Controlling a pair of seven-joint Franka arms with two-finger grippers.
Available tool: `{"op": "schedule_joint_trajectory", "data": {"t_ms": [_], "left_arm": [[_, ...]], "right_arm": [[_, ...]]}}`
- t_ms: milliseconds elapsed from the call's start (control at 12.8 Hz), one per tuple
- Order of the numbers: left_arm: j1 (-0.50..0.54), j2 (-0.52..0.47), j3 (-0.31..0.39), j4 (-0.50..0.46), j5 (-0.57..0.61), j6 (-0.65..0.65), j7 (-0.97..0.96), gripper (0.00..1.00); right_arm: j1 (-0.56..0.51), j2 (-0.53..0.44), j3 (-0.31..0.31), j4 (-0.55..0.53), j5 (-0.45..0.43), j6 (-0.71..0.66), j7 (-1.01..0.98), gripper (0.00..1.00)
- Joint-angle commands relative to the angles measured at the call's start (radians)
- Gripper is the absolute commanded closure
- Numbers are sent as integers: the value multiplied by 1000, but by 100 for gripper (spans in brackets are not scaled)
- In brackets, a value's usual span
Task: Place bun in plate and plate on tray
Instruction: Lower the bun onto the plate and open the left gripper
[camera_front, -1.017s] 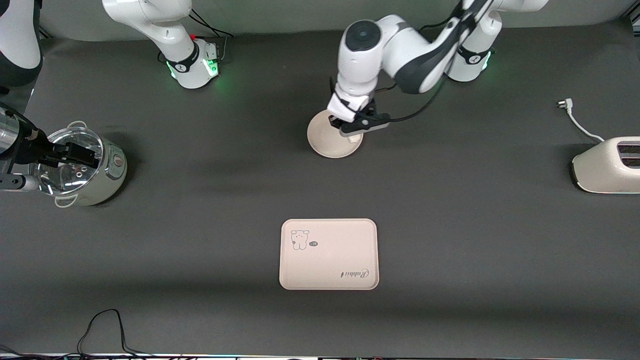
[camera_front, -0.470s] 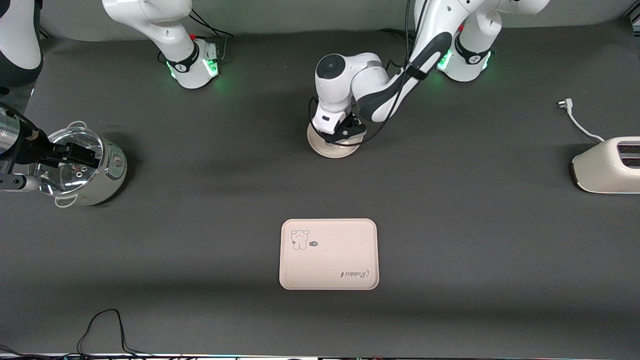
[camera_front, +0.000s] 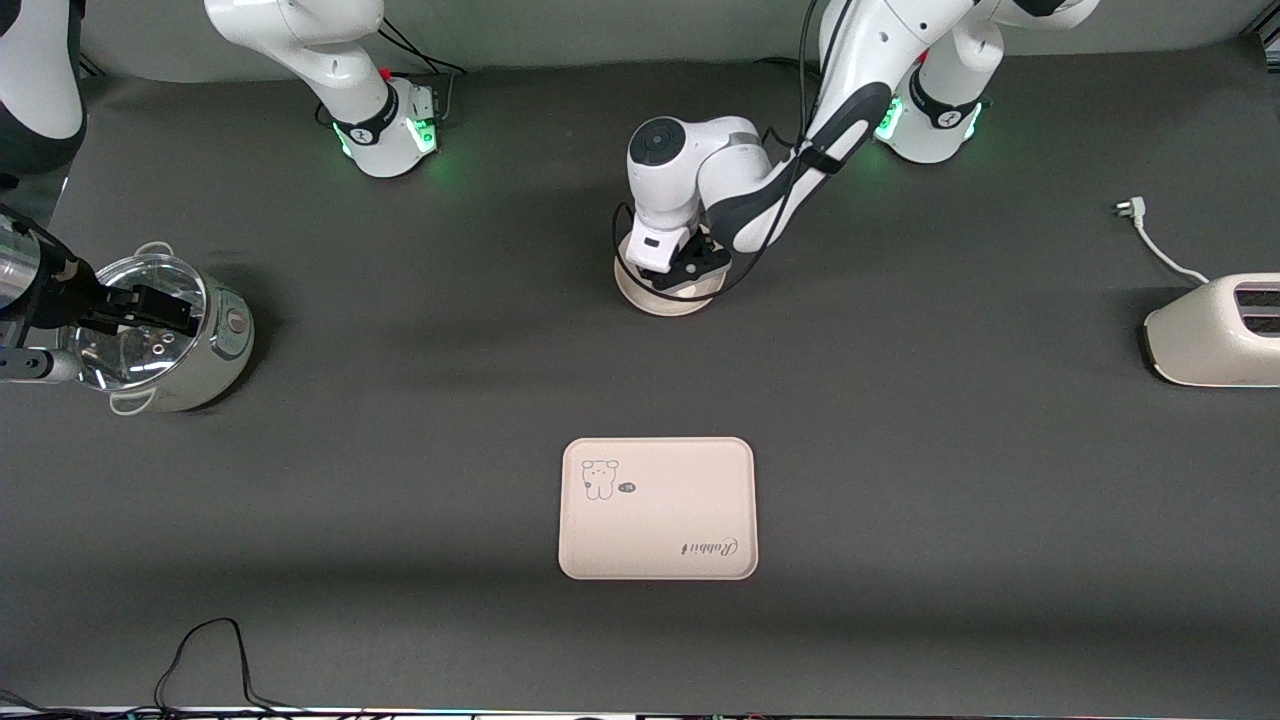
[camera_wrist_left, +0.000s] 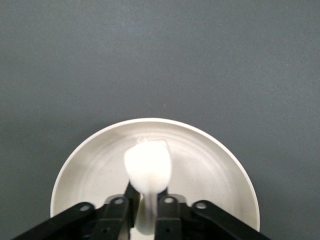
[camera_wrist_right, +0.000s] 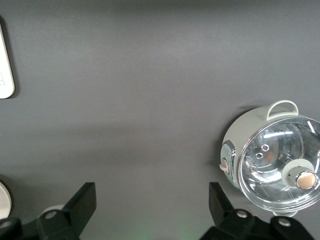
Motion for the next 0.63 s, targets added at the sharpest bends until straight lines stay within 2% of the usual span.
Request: {"op": "schedule_joint_trajectory", "data": {"t_ms": [0,78,548], "left_arm": [[-25,20,14,11,60,1,-35,4],[-25,20,14,11,62,-1,-35,1],[-20,29,14,10,62,-35,-35,0]], "right_arm": [[5,-12,-8,-7,12,-2,-21,0],[5,-12,-8,-7,12,0,-21,0],[5,-12,-8,-7,12,-2,-21,0]]}}
